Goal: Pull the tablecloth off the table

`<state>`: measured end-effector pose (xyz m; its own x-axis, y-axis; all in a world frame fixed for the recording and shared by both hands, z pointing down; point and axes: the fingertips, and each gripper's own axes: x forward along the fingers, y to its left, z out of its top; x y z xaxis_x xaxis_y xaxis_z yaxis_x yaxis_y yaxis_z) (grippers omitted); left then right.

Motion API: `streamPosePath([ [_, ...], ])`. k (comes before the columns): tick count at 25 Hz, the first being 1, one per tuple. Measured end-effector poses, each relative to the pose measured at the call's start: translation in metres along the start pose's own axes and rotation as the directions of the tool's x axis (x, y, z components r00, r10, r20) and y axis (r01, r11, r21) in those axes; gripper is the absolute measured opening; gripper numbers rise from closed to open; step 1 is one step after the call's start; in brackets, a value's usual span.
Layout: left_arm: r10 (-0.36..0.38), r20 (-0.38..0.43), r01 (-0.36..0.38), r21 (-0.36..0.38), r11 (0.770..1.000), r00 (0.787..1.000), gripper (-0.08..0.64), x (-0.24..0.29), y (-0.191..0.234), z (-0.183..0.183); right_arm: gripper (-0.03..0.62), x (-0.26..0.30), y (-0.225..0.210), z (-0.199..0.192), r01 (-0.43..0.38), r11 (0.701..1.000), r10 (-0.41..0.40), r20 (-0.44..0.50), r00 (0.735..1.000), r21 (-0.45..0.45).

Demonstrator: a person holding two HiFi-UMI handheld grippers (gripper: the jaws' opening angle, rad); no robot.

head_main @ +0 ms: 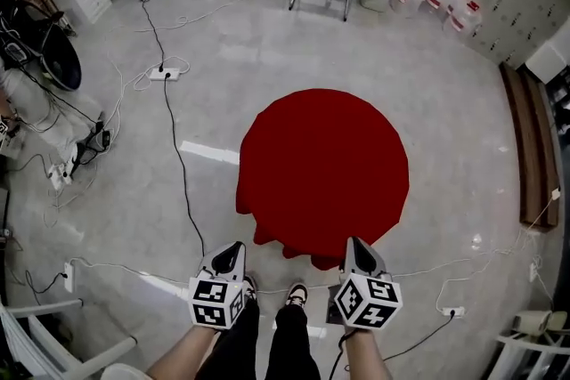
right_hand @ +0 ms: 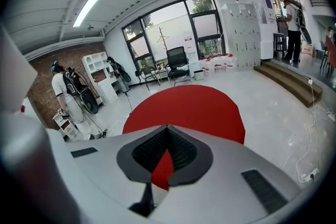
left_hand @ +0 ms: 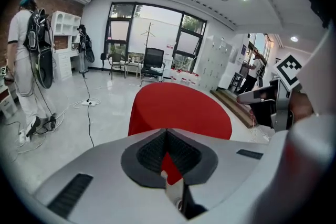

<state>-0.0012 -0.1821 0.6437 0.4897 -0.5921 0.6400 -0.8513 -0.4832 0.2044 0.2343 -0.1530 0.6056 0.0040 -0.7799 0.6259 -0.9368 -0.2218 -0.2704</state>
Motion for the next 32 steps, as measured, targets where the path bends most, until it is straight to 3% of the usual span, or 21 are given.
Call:
streamPosePath([
  [9,-0.002,-0.062,0.003,0.022,1.0,0.998,0.015,0.031,0.009,-0.036,0.025,0.016,-0.011,-0.029,0.002,0.999,-0.001,-0.036,0.999,0.037],
  [18,-0.068,-0.136,0.088,0.144,0.986,0.988,0.018,0.071,-0.003,-0.085,0.025,0.011,-0.029,-0.042,0.034,0.998,-0.031,-0.057,0.998,0.055],
  [26,-0.186,-0.152,0.209,0.153,0.966,0.971,0.231,0.094,-0.021,-0.095,0.025,0.008,-0.043,-0.056,0.064,0.994,-0.057,-0.081,0.995,0.088],
  [32,-0.212,-0.134,0.234,0.179,0.956,0.968,0.267,0.109,-0.023,-0.087,0.025,0.012,-0.046,-0.06,0.077,0.991,-0.067,-0.088,0.994,0.111],
])
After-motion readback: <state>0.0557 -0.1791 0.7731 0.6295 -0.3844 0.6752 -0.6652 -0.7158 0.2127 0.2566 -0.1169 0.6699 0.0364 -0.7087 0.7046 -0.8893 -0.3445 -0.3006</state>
